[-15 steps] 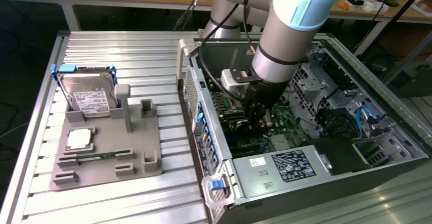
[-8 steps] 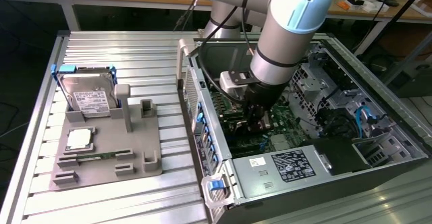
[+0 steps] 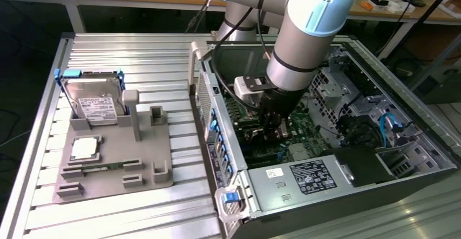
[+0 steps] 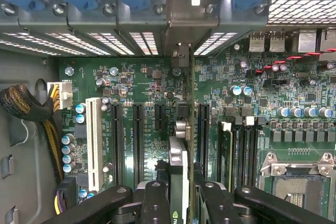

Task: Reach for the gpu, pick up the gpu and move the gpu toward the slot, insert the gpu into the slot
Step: 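Insert the gpu into the slot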

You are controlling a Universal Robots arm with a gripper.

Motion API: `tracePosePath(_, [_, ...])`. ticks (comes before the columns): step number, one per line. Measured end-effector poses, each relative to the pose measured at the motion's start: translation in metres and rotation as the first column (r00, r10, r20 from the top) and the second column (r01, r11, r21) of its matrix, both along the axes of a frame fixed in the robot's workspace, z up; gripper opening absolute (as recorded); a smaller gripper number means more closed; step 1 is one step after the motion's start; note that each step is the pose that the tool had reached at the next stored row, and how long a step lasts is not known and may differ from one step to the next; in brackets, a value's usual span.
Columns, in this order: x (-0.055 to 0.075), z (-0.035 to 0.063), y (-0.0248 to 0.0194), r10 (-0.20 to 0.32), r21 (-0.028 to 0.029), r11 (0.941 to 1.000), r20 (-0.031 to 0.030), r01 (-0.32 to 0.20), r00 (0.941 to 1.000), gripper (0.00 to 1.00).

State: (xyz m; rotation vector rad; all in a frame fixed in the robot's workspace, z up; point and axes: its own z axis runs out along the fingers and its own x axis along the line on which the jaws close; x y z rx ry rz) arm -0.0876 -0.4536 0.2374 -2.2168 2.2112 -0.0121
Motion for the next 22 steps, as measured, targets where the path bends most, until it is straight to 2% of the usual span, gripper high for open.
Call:
tracePosePath(7, [0.000, 0.0000, 0.0000, 0.000, 0.0000, 1.0000, 0.0000, 0.000, 1.0000, 0.27])
tracePosePath(9, [0.000, -0.0020, 0.0007, -0.001, 0.0053, 1.0000, 0.0018, 0.001, 1.0000, 0.28])
tracePosePath(10, [0.000, -0.0009, 0.0004, -0.001, 0.0020, 1.0000, 0.0009, 0.001, 1.0000, 0.28])
tracePosePath(11, [0.000, -0.0005, 0.0001, 0.000, 0.0012, 1.0000, 0.0006, 0.000, 1.0000, 0.34])
tracePosePath(12, [0.000, 0.0001, 0.0000, 0.000, -0.0002, 1.0000, -0.0002, 0.000, 1.0000, 0.34])
tracePosePath(16, [-0.003, 0.0001, 0.0004, -0.001, -0.0002, 1.0000, -0.0001, 0.001, 1.0000, 0.34])
tracePosePath(17, [-0.003, 0.0048, 0.0018, -0.001, 0.0000, 1.0000, 0.0001, 0.001, 1.0000, 0.34])
tracePosePath(18, [-0.003, 0.0167, 0.0019, -0.001, 0.0001, 1.0000, 0.0001, 0.001, 1.0000, 0.34])
tracePosePath(21, [-0.003, 0.0398, 0.0034, -0.001, 0.0002, 1.0000, 0.0001, 0.001, 1.0000, 0.34])
tracePosePath(22, [-0.003, 0.0439, 0.0039, -0.001, 0.0003, 1.0000, 0.0002, 0.001, 1.0000, 0.34])
